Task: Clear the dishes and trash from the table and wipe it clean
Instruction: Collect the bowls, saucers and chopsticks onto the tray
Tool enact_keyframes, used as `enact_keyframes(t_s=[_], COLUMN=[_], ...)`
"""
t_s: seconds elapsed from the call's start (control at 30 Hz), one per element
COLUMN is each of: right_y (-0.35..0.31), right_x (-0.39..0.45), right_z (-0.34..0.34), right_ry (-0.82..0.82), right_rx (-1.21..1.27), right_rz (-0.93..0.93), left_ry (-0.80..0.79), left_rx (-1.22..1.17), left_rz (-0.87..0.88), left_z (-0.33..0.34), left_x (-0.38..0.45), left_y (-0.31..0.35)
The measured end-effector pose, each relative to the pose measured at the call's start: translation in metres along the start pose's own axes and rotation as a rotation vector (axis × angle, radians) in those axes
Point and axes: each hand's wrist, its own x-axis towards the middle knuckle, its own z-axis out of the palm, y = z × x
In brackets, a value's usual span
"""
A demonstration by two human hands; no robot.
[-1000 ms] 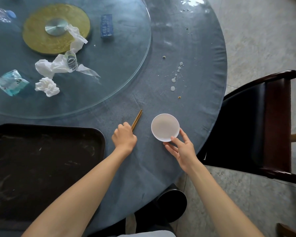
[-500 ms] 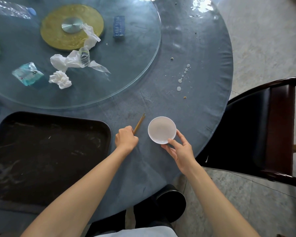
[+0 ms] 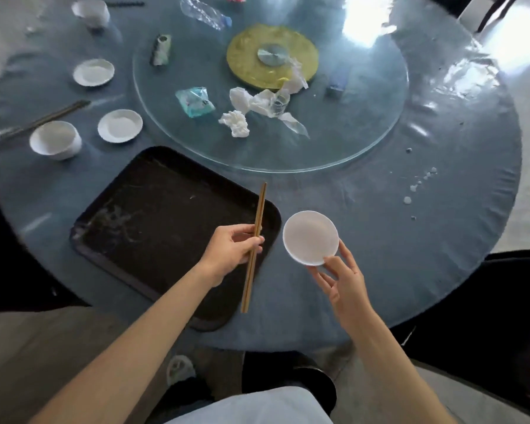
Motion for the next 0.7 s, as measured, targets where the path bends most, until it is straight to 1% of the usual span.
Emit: enact_keyframes(t_s=[0.2,0.37,0.47,0.57,0.7], right_y=[0.052,0.129,0.178,0.223,0.259], right_x=[-0.043,-0.100,-0.132,-0.160,-0.185], right_z=[0.094,0.174,0.218,0.262,0.320], right_ry=[-0.156,-0.236,-0.277,-0.314,-0.381], right_rx=[-0.090,-0.163,-0.170,-0.237,-0.284], right_rz=[0.000,0.044,0.070,0.086,0.073], left_ry=[0.174,0.272,0.336,0.400,0.450], left_rx=[-0.192,-0.318,-0.318,-0.334,-0.313], left_rz=[0.037,0.087,0.106,0.092,0.112], left_z=[-0.115,-0.224,-0.291,-0.352,-0.417], left_x=[-0.080,-0.167,-0.213,-0.250,-0.276], left_y=[-0.031,-0.075,-0.105,-0.130,-0.136])
